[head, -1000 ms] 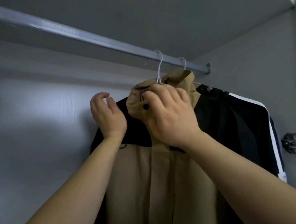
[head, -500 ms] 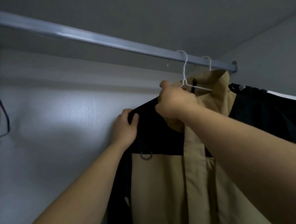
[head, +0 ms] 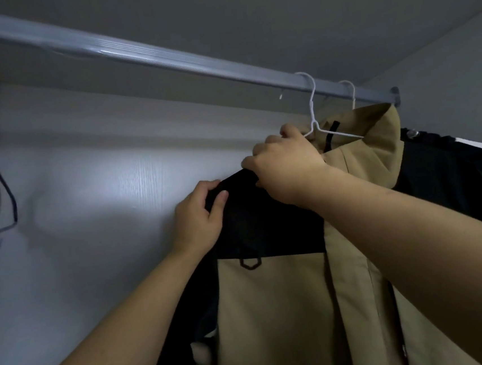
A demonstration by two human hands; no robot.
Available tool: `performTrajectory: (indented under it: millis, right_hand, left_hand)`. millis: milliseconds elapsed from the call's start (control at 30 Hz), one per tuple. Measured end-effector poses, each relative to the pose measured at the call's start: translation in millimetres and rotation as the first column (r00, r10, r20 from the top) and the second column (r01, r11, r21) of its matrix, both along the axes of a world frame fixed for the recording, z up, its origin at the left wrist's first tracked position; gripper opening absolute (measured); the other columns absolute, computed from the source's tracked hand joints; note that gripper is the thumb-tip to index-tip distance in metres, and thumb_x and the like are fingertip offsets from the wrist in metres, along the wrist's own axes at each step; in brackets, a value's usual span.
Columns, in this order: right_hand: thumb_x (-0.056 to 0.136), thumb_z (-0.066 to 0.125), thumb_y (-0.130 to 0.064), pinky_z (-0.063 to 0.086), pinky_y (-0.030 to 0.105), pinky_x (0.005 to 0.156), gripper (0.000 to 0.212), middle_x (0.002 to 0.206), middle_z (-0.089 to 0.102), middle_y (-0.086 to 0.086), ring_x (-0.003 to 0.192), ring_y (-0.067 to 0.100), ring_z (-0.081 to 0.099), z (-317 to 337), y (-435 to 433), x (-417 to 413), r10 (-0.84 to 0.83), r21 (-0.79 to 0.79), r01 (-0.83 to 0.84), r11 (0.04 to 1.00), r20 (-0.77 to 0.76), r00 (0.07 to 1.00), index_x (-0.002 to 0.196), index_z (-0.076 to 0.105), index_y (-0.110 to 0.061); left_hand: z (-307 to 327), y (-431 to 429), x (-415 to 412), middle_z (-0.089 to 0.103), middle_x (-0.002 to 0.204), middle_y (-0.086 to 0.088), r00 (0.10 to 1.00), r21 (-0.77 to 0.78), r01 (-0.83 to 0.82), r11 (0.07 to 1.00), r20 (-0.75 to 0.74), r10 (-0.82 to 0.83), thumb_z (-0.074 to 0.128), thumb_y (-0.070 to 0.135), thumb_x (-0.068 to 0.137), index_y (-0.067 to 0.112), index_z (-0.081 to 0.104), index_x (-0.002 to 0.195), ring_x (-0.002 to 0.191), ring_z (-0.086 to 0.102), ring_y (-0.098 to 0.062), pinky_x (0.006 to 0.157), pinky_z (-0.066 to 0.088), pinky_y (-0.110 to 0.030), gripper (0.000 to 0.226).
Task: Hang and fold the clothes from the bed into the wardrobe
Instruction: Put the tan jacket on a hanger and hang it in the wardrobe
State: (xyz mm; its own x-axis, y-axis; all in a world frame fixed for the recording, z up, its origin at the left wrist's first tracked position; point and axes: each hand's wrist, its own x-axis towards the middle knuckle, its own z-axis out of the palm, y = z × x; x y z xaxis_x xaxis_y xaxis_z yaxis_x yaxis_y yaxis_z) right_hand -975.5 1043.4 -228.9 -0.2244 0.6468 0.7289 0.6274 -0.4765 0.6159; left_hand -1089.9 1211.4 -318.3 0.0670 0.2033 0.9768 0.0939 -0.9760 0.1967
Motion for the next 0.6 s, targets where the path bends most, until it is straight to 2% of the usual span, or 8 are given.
performTrajectory:
  millis: [67,167,233,300,333,400,500,600]
  right_hand:
    - [0.097,0.055,-0.030,0.037,0.044,0.096,0.020,0.105,0.064,-0.001,0.105,0.026,0.058,6,2,3,0.024,-0.005,-0.024,1.000,-0.003,1.000,0.116,0.064,-0.030]
    - [0.100,0.049,-0.025,0.032,0.037,0.084,0.020,0.099,0.065,-0.003,0.103,0.025,0.057,15,8,10,0.124,-0.053,-0.125,0.991,-0.036,0.992,0.105,0.067,-0.032]
    - [0.103,0.049,-0.027,0.036,0.036,0.088,0.022,0.106,0.069,-0.005,0.107,0.025,0.059,24,10,17,0.177,-0.110,-0.199,0.974,-0.180,0.968,0.107,0.069,-0.035]
    - [0.103,0.053,-0.029,0.044,0.039,0.099,0.022,0.118,0.070,-0.003,0.109,0.025,0.061,35,10,19,0.241,-0.123,-0.317,0.940,-0.420,0.875,0.113,0.072,-0.032]
    - [0.102,0.055,-0.029,0.046,0.038,0.099,0.021,0.119,0.070,-0.002,0.107,0.023,0.061,40,11,20,0.277,-0.097,-0.374,0.922,-0.507,0.816,0.112,0.073,-0.028]
    - [0.102,0.056,-0.029,0.046,0.032,0.094,0.021,0.116,0.068,-0.001,0.100,0.018,0.058,49,12,16,0.277,-0.066,-0.382,0.922,-0.577,0.768,0.111,0.073,-0.023]
    - [0.101,0.052,-0.025,0.047,0.035,0.083,0.024,0.109,0.068,0.003,0.093,0.023,0.060,54,17,6,0.143,-0.125,-0.276,0.953,-0.618,0.773,0.106,0.072,-0.014]
    - [0.097,0.042,-0.024,0.042,0.038,0.078,0.023,0.093,0.058,0.007,0.085,0.027,0.056,41,24,-4,-0.010,-0.179,-0.111,0.978,-0.563,0.826,0.085,0.060,-0.016]
  left_hand:
    - [5,3,-3,0.072,0.099,0.010,1.000,0.014,-0.004,1.000,0.024,0.004,0.064,0.027,0.099,0.017,0.072,0.116,0.082,0.065,-0.005,0.073,0.053,-0.015,0.022]
    - [12,3,-8,0.074,0.081,0.002,0.999,0.042,0.005,0.999,0.039,-0.007,0.064,0.022,0.099,0.012,0.078,0.100,0.078,0.065,-0.007,0.065,0.045,-0.007,0.017]
    - [18,6,-10,0.070,0.073,-0.005,1.000,-0.002,0.017,1.000,0.013,-0.017,0.062,0.025,0.101,0.009,0.076,0.090,0.072,0.062,-0.014,0.062,0.044,-0.016,0.024]
    - [24,10,-10,0.061,0.068,-0.015,0.999,-0.115,0.041,0.993,-0.028,-0.044,0.057,0.036,0.101,0.003,0.066,0.078,0.063,0.055,-0.019,0.061,0.042,-0.031,0.042]
    - [28,11,-10,0.056,0.067,-0.020,0.995,-0.189,0.088,0.978,-0.033,-0.096,0.054,0.042,0.101,-0.001,0.060,0.074,0.062,0.051,-0.022,0.060,0.039,-0.033,0.051]
    - [34,7,-9,0.056,0.069,-0.018,0.955,-0.366,0.283,0.887,0.025,-0.294,0.054,0.042,0.101,-0.007,0.058,0.077,0.065,0.052,-0.023,0.065,0.041,-0.032,0.055]
    - [37,-3,-7,0.077,0.090,-0.006,0.847,-0.572,0.495,0.653,0.152,-0.509,0.055,0.033,0.104,0.003,0.075,0.097,0.079,0.073,-0.016,0.070,0.057,-0.024,0.037]
    - [27,-2,-1,0.079,0.092,-0.001,0.814,-0.595,0.530,0.604,0.156,-0.560,0.050,0.033,0.106,0.010,0.075,0.101,0.083,0.074,-0.012,0.069,0.057,-0.018,0.034]
